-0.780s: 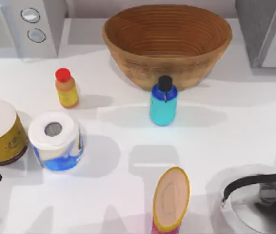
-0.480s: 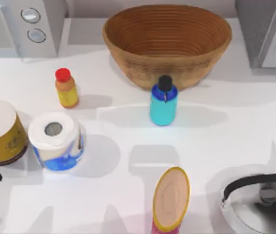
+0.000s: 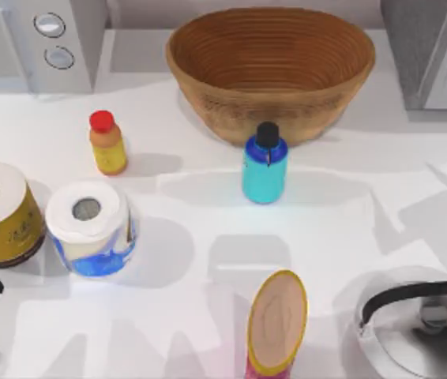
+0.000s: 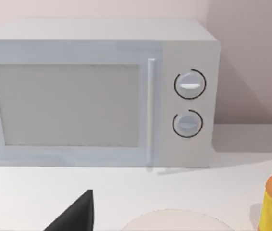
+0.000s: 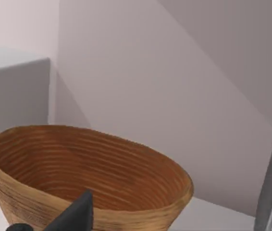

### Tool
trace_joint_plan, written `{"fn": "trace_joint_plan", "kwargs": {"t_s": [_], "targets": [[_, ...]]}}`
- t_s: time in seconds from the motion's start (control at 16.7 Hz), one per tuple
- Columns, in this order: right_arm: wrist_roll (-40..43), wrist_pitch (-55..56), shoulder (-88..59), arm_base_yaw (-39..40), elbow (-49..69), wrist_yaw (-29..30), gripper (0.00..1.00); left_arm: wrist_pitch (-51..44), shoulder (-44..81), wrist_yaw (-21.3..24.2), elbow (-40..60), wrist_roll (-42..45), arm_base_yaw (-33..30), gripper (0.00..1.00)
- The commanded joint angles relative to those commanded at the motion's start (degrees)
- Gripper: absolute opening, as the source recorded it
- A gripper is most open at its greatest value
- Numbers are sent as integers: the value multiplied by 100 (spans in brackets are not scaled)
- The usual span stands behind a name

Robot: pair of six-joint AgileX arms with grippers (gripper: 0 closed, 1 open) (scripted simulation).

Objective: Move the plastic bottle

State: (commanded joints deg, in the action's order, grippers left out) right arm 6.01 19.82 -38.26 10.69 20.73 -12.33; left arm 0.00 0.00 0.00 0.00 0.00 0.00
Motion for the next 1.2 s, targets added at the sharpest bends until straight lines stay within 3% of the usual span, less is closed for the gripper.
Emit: {"fn": "trace_joint_plan", "kwargs": {"t_s": [0.36,0.6,1.2], "targets": [[232,936,-3716,849,1165,-385,100,0,0,0,0,0,0,100],[259,1096,-5294,1276,1528,-390,100,0,0,0,0,0,0,100],[242,1100,-5978,1468,1691,-356,100,0,0,0,0,0,0,100]]}}
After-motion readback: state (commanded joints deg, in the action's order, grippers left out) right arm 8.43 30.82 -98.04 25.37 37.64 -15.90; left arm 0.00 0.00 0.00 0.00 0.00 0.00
